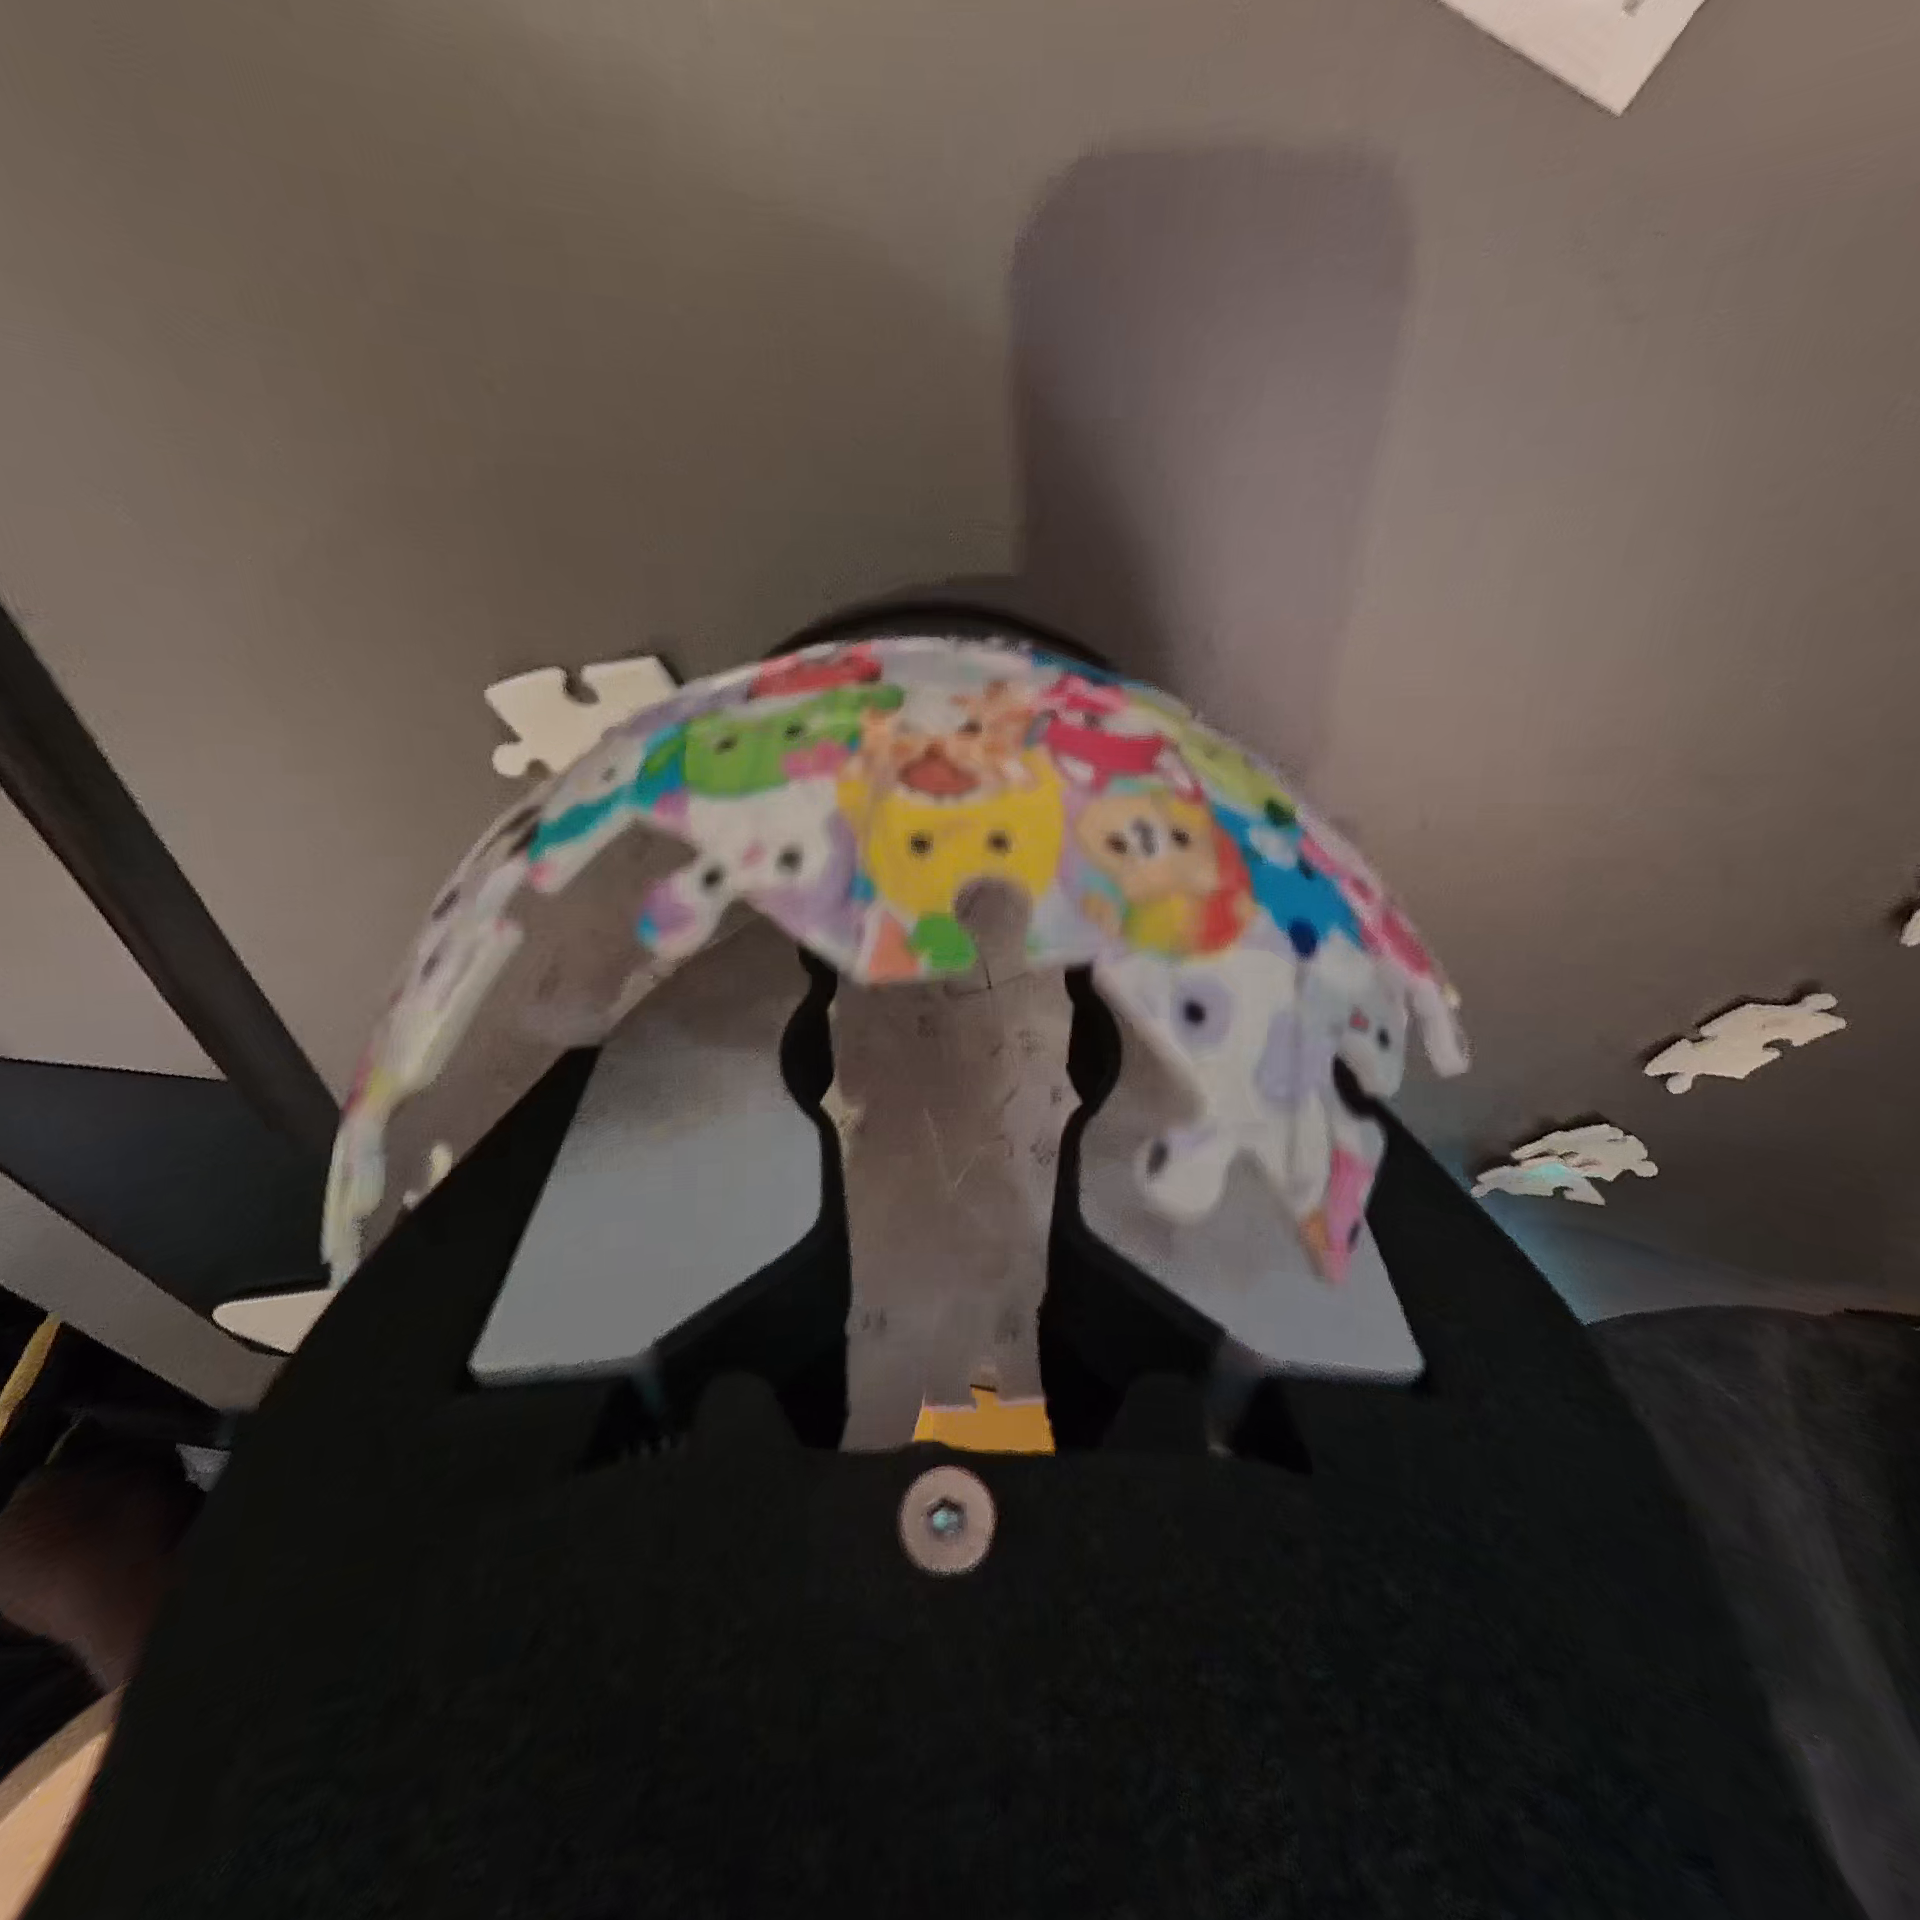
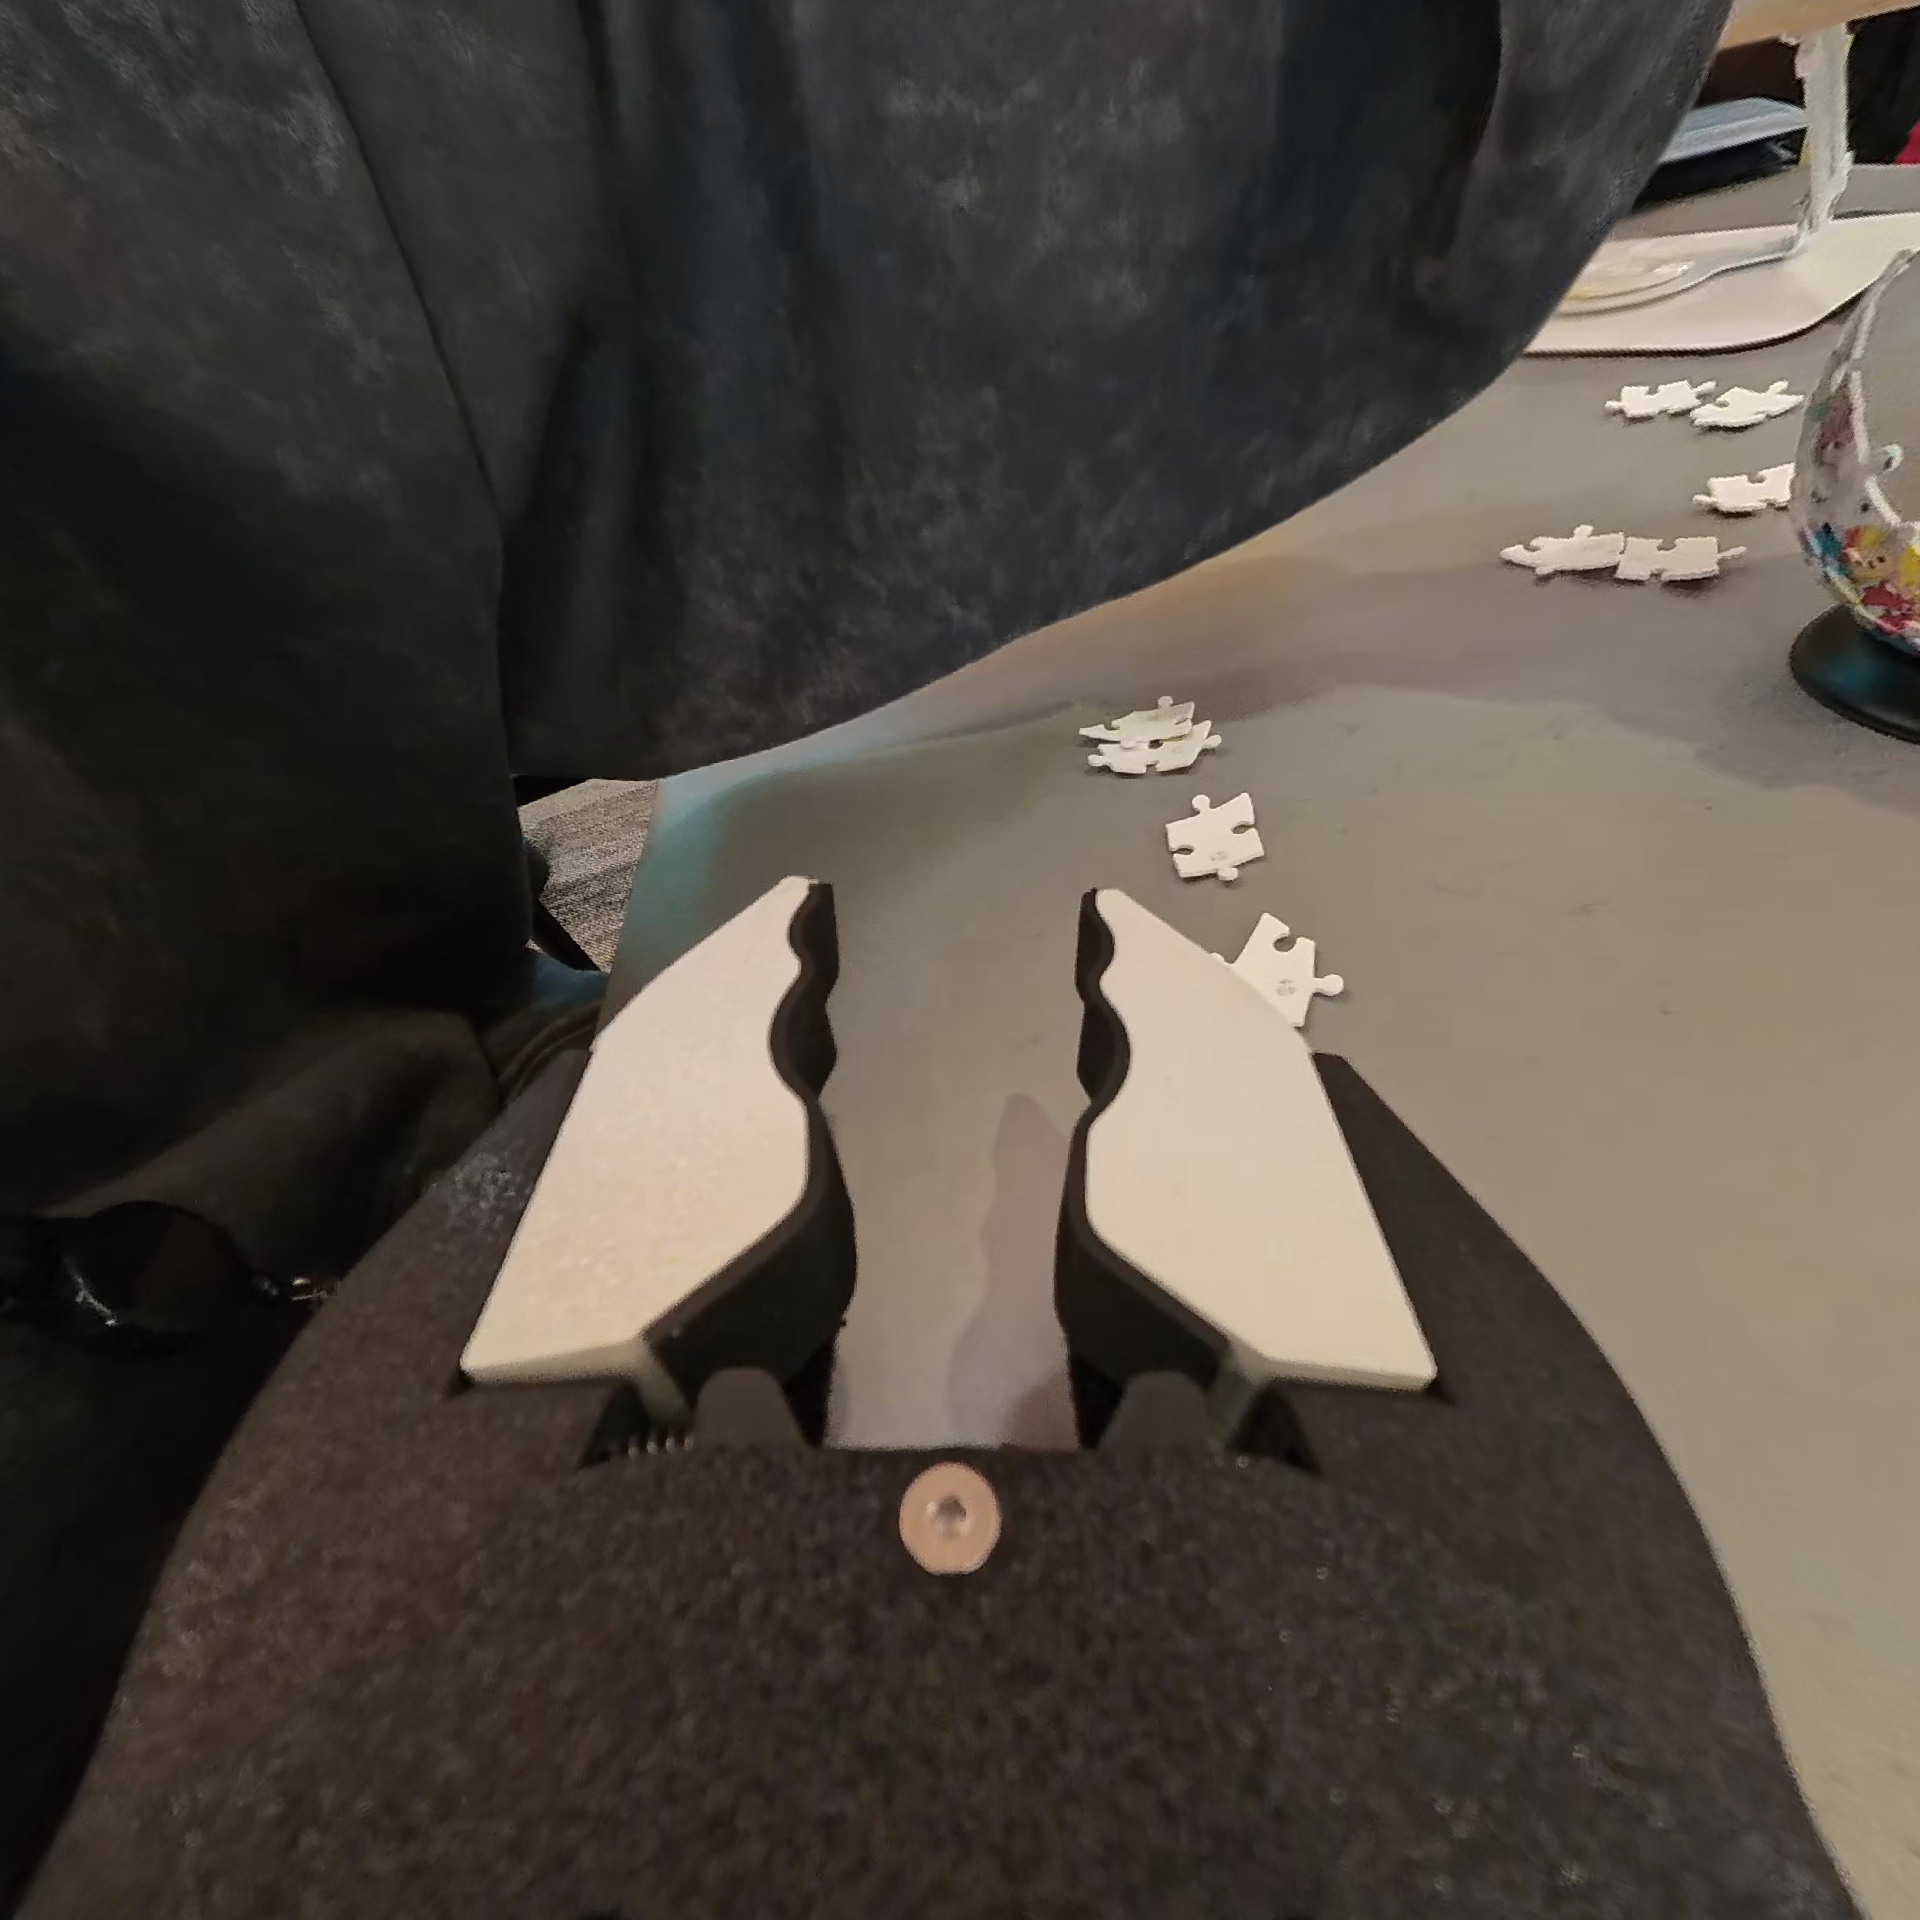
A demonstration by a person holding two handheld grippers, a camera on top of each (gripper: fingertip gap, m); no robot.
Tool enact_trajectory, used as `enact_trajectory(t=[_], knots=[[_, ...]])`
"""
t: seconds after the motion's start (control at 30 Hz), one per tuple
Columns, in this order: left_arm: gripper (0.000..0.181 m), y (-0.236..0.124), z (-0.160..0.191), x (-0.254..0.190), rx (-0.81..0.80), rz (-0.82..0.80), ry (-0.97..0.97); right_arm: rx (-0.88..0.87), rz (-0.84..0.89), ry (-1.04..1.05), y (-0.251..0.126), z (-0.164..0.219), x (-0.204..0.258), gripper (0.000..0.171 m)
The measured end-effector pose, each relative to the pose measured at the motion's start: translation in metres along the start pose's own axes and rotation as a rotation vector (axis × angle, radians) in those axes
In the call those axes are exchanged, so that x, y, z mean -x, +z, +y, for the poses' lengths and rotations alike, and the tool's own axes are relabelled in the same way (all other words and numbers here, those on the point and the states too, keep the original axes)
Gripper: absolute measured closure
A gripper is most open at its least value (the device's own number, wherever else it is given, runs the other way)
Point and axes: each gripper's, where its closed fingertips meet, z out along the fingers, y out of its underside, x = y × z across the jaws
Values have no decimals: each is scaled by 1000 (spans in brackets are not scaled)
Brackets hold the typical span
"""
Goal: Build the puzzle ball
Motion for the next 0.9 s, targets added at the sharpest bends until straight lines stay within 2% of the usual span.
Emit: enact_trajectory(t=[0.17, 0.2, 0.27, 0.33, 0.37, 0.53, 0.57, 0.8, 0.87, 0.9], knots=[[136, 6, 1, 6, 40, -51, 35, -1, -1, 1, -1, 0, 0, 127], [103, 7, 1, 7, 44, -49, 35, -2, -2, 2, -1, 0, 0, 127], [95, 8, 1, 7, 48, -39, 33, 0, -3, 2, -1, 1, 0, 127], [101, 8, 0, 8, 47, -41, 35, 1, -4, 2, 0, 1, 0, 127], [95, 8, 0, 8, 47, -42, 35, 1, -5, 3, 0, 1, 0, 127], [99, 10, 1, 6, 54, -28, 36, 1, -3, 4, -1, 1, -1, 127], [145, 10, 1, 6, 53, -30, 39, 1, -4, 5, -1, 1, -1, 127], [146, 10, 2, 4, 47, -32, 48, 5, -4, 2, -1, 1, 0, 127], [179, 8, 0, 0, 29, -13, 59, 4, -4, 1, -1, 1, 0, 127], [178, 8, -1, 0, 18, -13, 58, 4, -4, 1, -1, 1, 0, 127]])
